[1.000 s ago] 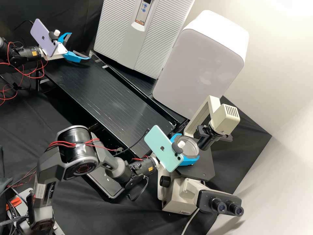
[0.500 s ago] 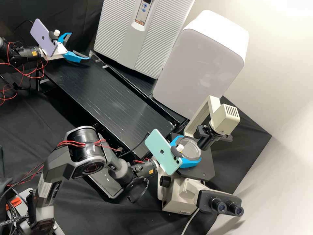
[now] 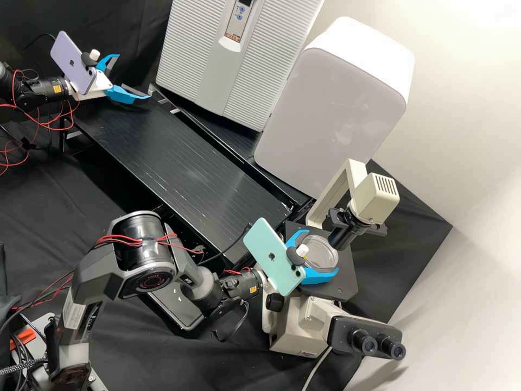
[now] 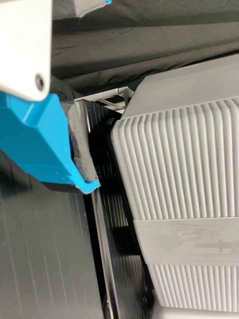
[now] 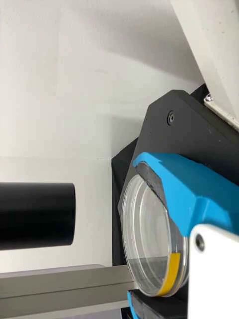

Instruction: Place the petri dish on the microscope

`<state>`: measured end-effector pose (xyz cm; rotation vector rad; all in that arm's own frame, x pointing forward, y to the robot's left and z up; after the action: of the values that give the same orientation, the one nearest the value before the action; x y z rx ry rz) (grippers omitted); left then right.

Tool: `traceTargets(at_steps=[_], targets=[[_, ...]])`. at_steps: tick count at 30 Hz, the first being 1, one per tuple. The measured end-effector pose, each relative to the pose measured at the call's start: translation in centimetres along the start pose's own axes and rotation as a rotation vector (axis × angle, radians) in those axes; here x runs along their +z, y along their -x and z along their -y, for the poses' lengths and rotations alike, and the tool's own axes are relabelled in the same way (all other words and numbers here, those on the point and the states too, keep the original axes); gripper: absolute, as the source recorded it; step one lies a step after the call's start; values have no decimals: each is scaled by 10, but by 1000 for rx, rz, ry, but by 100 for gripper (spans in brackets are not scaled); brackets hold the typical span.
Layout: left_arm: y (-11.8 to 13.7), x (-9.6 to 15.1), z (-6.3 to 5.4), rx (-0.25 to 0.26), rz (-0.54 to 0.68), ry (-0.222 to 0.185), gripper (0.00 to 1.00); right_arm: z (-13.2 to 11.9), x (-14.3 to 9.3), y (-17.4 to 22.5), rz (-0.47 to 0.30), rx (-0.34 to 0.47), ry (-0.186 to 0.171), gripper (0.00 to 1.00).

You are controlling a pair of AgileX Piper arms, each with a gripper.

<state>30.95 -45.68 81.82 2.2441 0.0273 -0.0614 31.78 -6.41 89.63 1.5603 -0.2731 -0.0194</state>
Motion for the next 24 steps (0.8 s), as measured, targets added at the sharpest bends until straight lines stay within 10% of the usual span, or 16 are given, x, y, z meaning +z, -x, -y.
traceTargets(at_steps=[24], targets=[[0, 0, 0, 0, 0, 0, 100, -9, -3, 23, 12, 29, 5, 100]])
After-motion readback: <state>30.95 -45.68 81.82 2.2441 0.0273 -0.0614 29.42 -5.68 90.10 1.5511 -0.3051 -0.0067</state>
